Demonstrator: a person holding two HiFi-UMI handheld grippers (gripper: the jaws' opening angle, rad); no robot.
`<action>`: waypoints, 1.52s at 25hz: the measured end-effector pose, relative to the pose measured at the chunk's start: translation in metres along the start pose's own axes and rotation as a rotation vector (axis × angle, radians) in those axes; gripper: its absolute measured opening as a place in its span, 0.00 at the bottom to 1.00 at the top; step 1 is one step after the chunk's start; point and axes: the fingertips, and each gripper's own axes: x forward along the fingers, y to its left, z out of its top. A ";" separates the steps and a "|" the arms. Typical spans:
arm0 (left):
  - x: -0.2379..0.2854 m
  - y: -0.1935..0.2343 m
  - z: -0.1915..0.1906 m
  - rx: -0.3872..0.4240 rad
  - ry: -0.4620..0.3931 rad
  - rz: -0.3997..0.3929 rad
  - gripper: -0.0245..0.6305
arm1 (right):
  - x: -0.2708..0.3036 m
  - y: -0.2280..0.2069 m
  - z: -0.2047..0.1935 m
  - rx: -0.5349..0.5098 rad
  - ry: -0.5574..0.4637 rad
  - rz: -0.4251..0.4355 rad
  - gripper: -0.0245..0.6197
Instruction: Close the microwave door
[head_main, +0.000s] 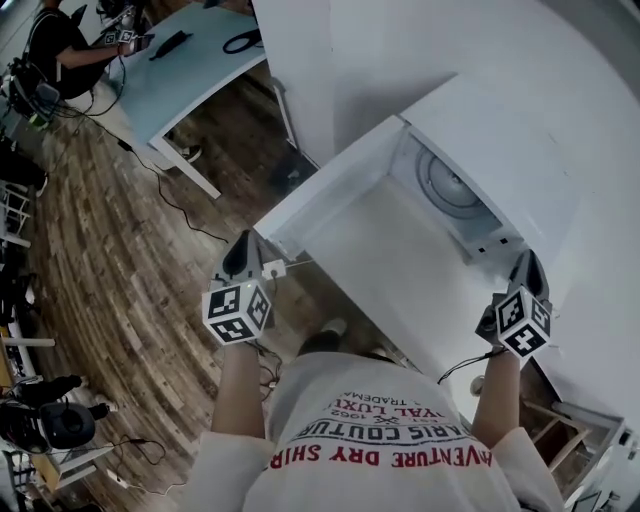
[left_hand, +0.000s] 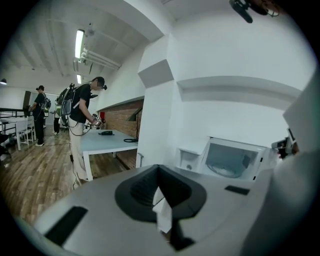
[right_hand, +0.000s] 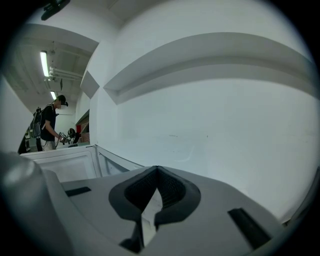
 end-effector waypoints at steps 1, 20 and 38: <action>0.004 0.000 0.001 -0.005 0.002 -0.007 0.03 | 0.000 0.000 0.000 0.001 -0.002 -0.002 0.05; -0.006 -0.046 -0.017 -0.017 0.055 -0.123 0.03 | -0.003 0.002 0.000 -0.007 -0.030 0.023 0.05; -0.021 -0.203 -0.023 0.037 0.050 -0.540 0.03 | -0.004 0.008 -0.001 -0.028 -0.056 0.096 0.05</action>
